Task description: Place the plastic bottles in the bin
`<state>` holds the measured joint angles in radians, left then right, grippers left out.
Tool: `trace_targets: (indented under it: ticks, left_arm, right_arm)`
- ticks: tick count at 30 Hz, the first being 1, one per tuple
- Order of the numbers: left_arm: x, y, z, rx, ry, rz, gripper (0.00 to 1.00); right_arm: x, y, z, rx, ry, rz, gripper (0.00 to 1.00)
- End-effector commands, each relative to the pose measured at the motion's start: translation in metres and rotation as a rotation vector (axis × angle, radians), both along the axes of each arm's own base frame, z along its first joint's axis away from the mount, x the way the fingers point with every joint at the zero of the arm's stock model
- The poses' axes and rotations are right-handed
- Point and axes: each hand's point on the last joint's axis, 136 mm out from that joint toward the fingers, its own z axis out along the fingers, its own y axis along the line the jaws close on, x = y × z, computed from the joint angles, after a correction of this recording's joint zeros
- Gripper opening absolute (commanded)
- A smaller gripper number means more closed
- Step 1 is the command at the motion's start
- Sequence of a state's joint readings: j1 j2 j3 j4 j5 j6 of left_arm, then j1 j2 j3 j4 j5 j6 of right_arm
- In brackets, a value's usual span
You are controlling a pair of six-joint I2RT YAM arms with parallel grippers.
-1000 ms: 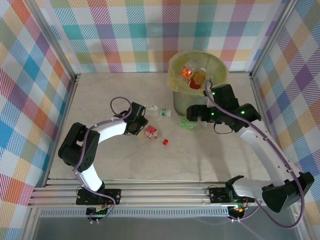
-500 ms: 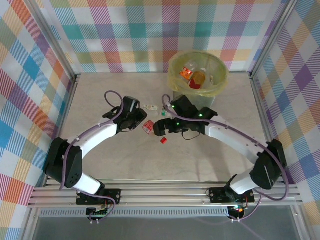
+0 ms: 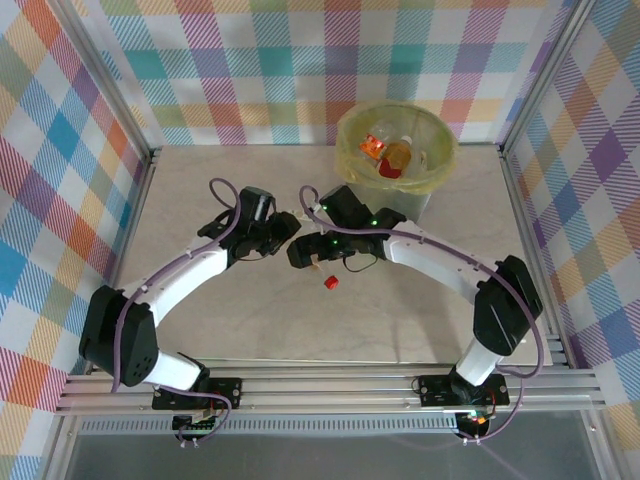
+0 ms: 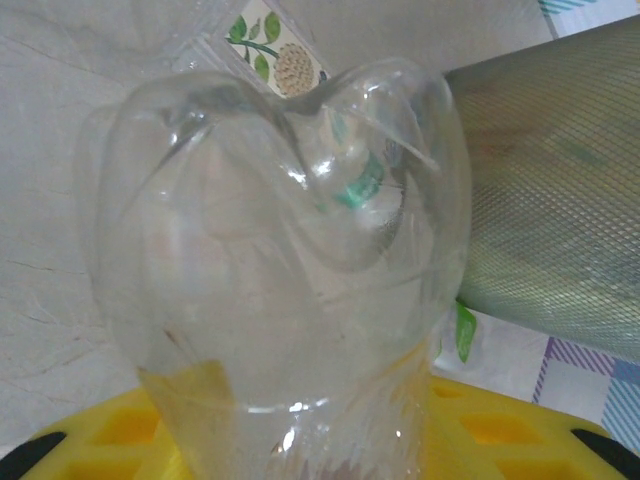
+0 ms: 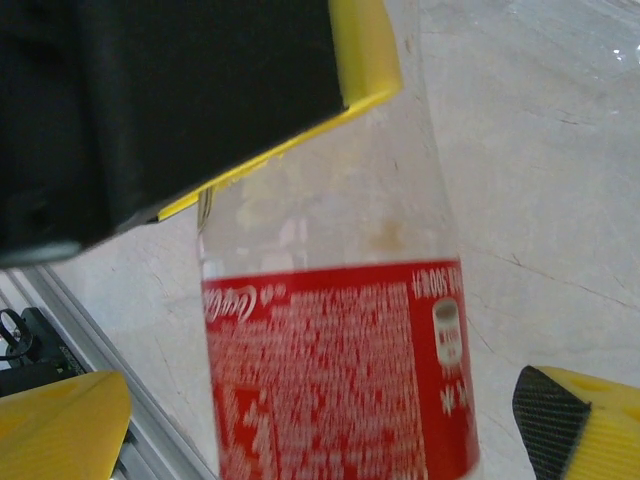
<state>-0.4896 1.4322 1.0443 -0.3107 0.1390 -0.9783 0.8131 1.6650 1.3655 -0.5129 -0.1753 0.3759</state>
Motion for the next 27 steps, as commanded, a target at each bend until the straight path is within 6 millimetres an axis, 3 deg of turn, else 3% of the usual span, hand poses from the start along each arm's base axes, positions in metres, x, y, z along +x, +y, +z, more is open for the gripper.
trace_targets:
  ticks: [1, 3, 6, 8, 12, 17, 22, 27]
  left_arm:
    - [-0.002, -0.009, 0.028, -0.047, -0.055, -0.041, 0.45]
    - [-0.003, -0.009, 0.030, -0.050, -0.060, -0.041, 0.45]
    - [-0.003, -0.010, 0.033, -0.059, -0.067, -0.043, 0.46]
    - [-0.003, -0.010, 0.035, -0.065, -0.073, -0.043, 0.48]
    - [-0.003, -0.009, 0.040, -0.068, -0.086, -0.039, 0.59]
    - [-0.001, 0.005, 0.068, -0.043, -0.158, -0.018, 0.99]
    - [-0.006, 0.045, 0.112, 0.034, -0.291, 0.081, 1.00]
    - [-0.023, 0.091, 0.138, 0.151, -0.391, 0.208, 1.00]
  right_arm:
    - [0.000, 0.014, 0.008, 0.039, -0.021, 0.050, 0.97]
    - [0.000, 0.017, 0.009, 0.052, -0.018, 0.059, 0.89]
    - [-0.001, 0.019, 0.011, 0.063, -0.017, 0.065, 0.65]
    - [-0.002, 0.019, 0.012, 0.066, -0.017, 0.065, 0.55]
    - [-0.002, 0.015, 0.017, 0.065, -0.029, 0.046, 0.52]
    - [0.000, -0.003, 0.030, 0.026, -0.048, -0.039, 0.51]
    - [0.002, -0.029, 0.061, -0.002, -0.099, -0.135, 0.51]
    - [0.010, -0.065, 0.106, -0.066, -0.202, -0.252, 0.51]
